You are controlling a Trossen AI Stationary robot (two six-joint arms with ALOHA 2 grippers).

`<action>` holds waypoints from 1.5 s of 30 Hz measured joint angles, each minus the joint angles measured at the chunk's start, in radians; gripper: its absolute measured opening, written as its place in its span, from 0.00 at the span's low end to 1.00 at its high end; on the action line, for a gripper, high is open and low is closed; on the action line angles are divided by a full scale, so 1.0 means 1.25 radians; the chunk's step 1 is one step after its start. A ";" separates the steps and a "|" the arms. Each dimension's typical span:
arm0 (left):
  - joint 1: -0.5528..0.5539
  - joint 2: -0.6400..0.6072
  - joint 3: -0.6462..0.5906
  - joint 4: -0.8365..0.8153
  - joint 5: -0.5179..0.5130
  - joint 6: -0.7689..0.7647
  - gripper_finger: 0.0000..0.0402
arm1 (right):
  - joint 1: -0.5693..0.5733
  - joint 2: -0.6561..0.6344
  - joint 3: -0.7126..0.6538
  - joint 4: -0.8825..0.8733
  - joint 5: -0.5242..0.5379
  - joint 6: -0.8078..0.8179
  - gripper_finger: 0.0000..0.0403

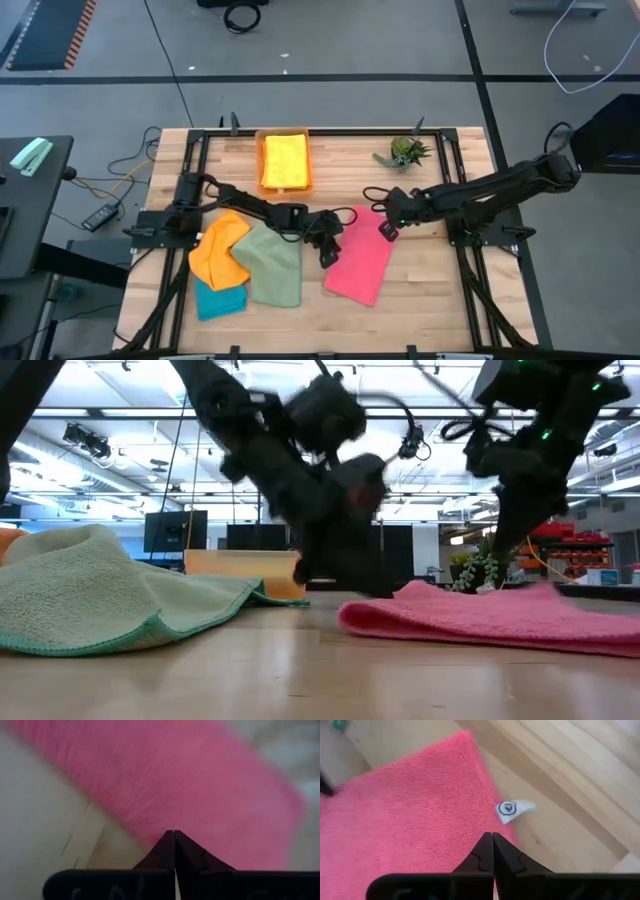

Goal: Fold microfiber towels
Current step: Fold the pink microfiber cloth

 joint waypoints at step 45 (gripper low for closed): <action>-0.247 0.252 0.496 -0.143 -0.208 0.194 0.43 | -0.019 -0.181 -0.187 0.008 -0.116 0.005 0.28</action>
